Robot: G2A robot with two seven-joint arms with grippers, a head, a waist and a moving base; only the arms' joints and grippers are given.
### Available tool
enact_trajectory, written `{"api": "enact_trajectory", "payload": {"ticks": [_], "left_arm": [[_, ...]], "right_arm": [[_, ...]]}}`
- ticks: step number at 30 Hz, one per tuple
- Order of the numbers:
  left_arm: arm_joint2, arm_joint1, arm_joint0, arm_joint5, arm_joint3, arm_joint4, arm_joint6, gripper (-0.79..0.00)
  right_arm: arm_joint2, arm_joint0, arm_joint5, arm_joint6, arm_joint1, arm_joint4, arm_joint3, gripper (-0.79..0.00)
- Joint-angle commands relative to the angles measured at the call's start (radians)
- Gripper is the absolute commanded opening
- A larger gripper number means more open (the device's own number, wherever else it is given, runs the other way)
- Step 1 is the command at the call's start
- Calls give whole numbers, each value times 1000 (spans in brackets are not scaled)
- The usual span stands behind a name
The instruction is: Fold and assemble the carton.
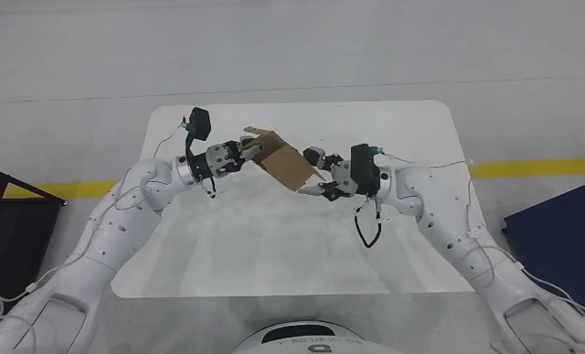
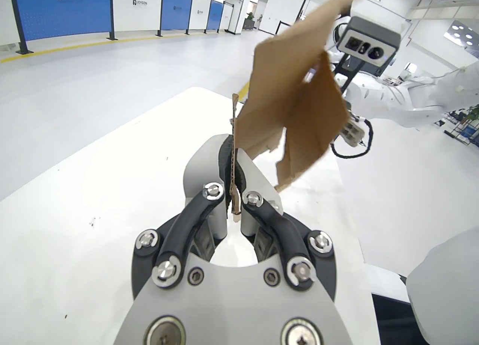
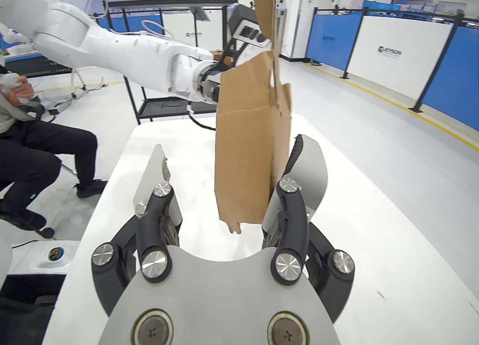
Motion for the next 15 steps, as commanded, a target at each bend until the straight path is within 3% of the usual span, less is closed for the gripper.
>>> {"api": "enact_trajectory", "payload": {"ticks": [1, 11, 15], "left_arm": [[0, -3, -3, 0, 16, -30, 2, -785], [22, -15, -12, 0, 30, -183, -40, -785], [36, -6, -6, 0, 24, -283, -79, -785]], "right_arm": [[-13, 5, -15, 7, -5, 3, -8, -215], [-90, 38, -44, 50, -32, 4, -3, -209], [-56, 45, -44, -18, -28, 10, -19, -228]]}}
